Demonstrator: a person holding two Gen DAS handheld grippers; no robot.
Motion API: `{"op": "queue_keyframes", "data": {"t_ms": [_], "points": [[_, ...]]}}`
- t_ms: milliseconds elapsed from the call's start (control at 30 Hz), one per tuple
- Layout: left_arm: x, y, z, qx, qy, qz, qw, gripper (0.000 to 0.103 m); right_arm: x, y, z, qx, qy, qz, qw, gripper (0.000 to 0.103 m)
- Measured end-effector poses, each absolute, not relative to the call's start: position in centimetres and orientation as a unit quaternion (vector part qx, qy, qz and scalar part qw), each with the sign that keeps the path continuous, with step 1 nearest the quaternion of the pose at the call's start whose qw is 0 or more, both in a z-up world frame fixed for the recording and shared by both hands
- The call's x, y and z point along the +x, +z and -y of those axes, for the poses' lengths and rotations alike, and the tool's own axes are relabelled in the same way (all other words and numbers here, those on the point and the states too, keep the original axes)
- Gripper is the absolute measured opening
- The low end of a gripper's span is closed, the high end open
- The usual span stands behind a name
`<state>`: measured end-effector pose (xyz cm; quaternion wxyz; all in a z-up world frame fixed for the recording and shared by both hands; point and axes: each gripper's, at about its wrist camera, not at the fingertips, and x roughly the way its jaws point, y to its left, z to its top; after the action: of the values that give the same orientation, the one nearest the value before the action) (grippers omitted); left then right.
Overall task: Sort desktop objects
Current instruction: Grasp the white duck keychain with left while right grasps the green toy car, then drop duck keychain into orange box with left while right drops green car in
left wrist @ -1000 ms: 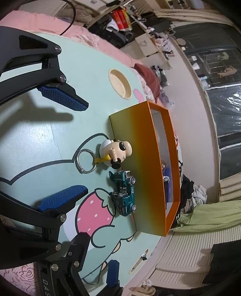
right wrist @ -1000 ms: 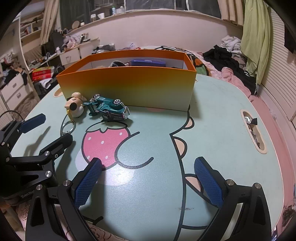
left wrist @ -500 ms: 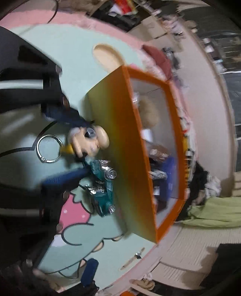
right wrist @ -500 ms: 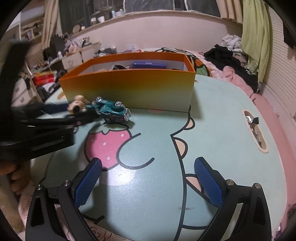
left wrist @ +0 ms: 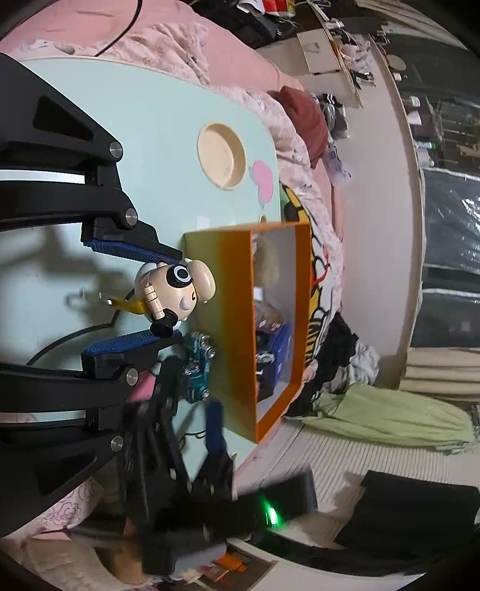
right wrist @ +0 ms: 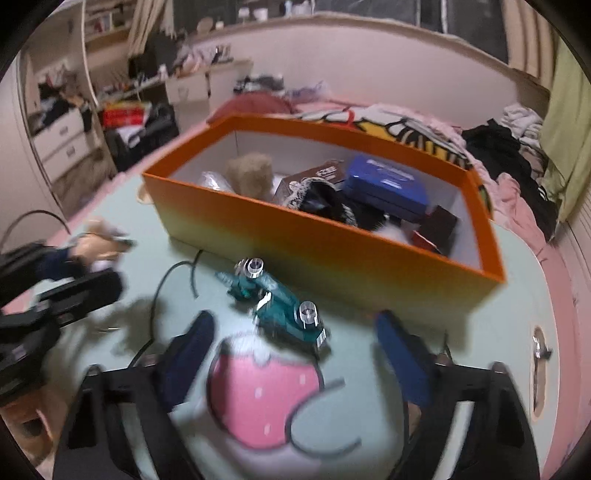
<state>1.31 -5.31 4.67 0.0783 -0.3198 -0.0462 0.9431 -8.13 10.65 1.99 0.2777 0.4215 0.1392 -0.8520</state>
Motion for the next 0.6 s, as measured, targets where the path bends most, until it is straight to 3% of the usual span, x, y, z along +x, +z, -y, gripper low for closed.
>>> {"op": "queue_keyframes", "data": {"t_ms": [67,133,200,367,467,600], "points": [[1.4,4.7,5.6,-0.318,0.944,0.049,0.079,0.037,-8.4,1.9,-10.5,0.428,-0.843,-0.13,0.3,0.058],[1.5,4.6,5.5,-0.318,0.944,0.047,0.081,0.037,-7.6,2.5,-10.7,0.42,-0.842,-0.135,0.31,0.034],[1.6,4.5,5.4,-0.318,0.943,0.047,0.085,0.037,-6.2,2.8,-11.1,0.411,-0.835,-0.131,0.342,0.022],[1.7,4.4,4.4,-0.32,0.942,0.041,0.098,0.037,-4.5,4.4,-14.2,0.383,-0.857,-0.069,0.338,0.022],[1.5,5.2,3.8,-0.313,0.943,0.042,0.103,0.037,-3.4,7.9,-16.9,0.346,-0.872,-0.007,0.346,0.022],[-0.4,8.1,2.5,-0.296,0.947,0.044,0.116,0.037,-4.9,12.0,-17.9,0.309,-0.897,0.006,0.317,0.022]]}}
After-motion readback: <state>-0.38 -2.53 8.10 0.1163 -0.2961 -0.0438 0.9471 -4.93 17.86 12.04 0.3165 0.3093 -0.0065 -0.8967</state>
